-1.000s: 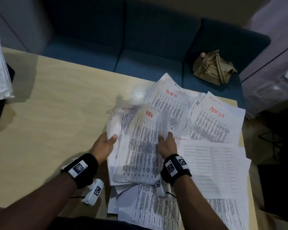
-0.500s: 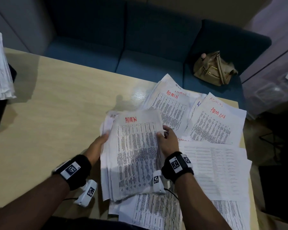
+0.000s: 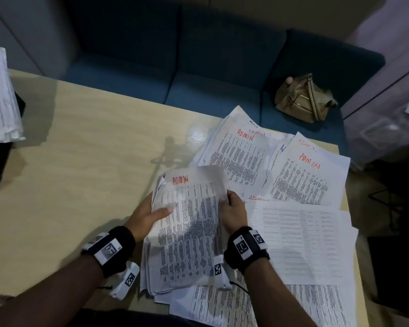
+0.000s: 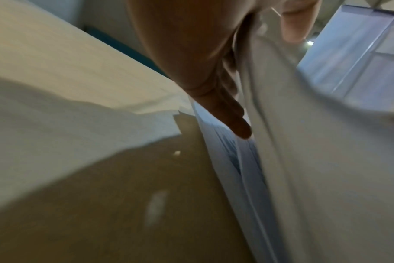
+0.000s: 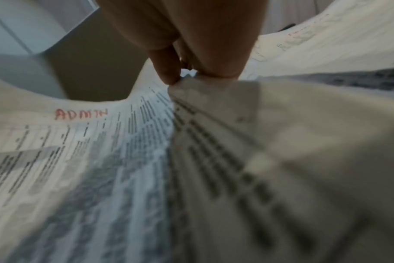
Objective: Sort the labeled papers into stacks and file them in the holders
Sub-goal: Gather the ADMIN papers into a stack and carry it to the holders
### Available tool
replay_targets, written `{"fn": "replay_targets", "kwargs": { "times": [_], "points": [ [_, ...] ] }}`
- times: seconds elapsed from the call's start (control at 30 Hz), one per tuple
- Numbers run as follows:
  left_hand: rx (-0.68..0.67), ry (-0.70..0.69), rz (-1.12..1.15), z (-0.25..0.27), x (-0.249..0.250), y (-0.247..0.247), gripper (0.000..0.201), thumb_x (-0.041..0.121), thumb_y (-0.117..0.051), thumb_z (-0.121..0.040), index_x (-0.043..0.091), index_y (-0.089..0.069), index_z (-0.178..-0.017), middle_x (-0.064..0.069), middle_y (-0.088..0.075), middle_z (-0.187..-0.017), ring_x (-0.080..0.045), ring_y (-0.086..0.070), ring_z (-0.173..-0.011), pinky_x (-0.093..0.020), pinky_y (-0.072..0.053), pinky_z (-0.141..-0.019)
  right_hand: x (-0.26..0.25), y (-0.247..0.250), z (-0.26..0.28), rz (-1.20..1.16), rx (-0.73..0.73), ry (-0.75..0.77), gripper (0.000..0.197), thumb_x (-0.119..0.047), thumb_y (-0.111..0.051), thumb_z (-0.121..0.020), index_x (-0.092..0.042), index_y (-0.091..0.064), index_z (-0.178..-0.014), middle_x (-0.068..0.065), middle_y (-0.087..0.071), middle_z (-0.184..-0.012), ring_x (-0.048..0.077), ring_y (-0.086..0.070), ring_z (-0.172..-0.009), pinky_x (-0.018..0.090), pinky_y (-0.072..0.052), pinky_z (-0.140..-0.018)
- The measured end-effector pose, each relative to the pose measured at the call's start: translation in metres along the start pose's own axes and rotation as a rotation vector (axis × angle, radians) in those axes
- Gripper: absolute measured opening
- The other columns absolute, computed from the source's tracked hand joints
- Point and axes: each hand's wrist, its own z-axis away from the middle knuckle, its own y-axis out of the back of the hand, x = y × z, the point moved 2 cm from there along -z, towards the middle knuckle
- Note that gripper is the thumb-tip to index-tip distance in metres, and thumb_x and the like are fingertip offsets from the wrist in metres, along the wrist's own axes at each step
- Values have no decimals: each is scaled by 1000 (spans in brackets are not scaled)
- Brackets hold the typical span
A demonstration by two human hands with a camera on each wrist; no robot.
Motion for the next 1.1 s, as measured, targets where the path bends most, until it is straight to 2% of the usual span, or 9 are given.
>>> {"fn": "replay_targets", "kwargs": {
  "times": [0.13,0.23,0.33,0.47,0.57,0.67,0.77,0.93,1.1],
  "points": [
    [137,-139,-39,-13,20,7,73,0,-62,-88,44,-36,-139,29,-39,-134,17,-45,-117,-9,-41,-88,-10,4,5,-80,-141,63,46,-6,-50,-89,-22,-42,-131,-7,-57,-112,17,-63,-95,32,-57,-72],
    [53,-123,-185,-21,21,7,47,-10,-56,-88,33,-59,-107,11,-59,-117,-17,-61,-109,-15,-50,-79,-23,6,-1,-134,-126,178,77,-7,-57,-83,-38,-22,-144,-3,-48,-128,20,-57,-106,34,-54,-85],
    [100,-133,-194,-20,16,4,35,-6,-58,-89,26,-57,-102,15,-61,-112,-18,-59,-101,-16,-49,-78,-35,-2,-10,89,-95,249,51,-23,-57,-88,-31,-40,-136,2,-52,-134,22,-54,-118,38,-47,-97],
    [170,-108,-133,-15,-1,2,59,7,-66,-88,46,-43,-126,39,-48,-120,23,-48,-107,-7,-41,-85,-38,5,-7,48,22,264,21,-12,-51,-93,-19,-57,-112,2,-63,-106,17,-59,-93,23,-47,-72],
    [78,28,-364,-18,-25,3,39,21,-64,-92,40,-50,-124,14,-62,-120,-8,-61,-113,-22,-46,-85,-32,25,-11,-39,-20,244,23,-15,-52,-95,-25,-55,-116,-6,-62,-101,7,-60,-84,9,-45,-62],
    [52,51,-555,-19,-36,5,39,23,-57,-95,25,-52,-134,2,-64,-123,-20,-60,-114,-34,-46,-94,-19,65,-18,-62,5,193,30,-15,-50,-97,-30,-56,-122,-5,-65,-104,11,-62,-92,21,-48,-77],
    [69,43,-566,-17,-35,6,40,16,-54,-97,23,-50,-136,0,-64,-125,-21,-60,-113,-34,-45,-94,10,120,-24,294,102,128,35,-11,-56,-93,-23,-56,-125,3,-64,-117,21,-60,-107,27,-44,-86],
    [137,50,-649,-14,-33,6,39,10,-49,-98,14,-50,-137,-7,-62,-125,-17,-55,-104,-25,-37,-84,50,140,-14,1183,-294,157,103,-34,-76,-75,-27,-7,-152,-1,-10,-160,21,-15,-147,45,-14,-118],
    [179,65,-756,-15,-31,11,40,12,-48,-98,17,-49,-138,-13,-60,-130,-26,-56,-106,-26,-36,-83,41,134,-26,1209,-268,252,89,-37,-80,-68,-25,-33,-142,0,-32,-148,21,-26,-140,49,-9,-119]
  ]
}}
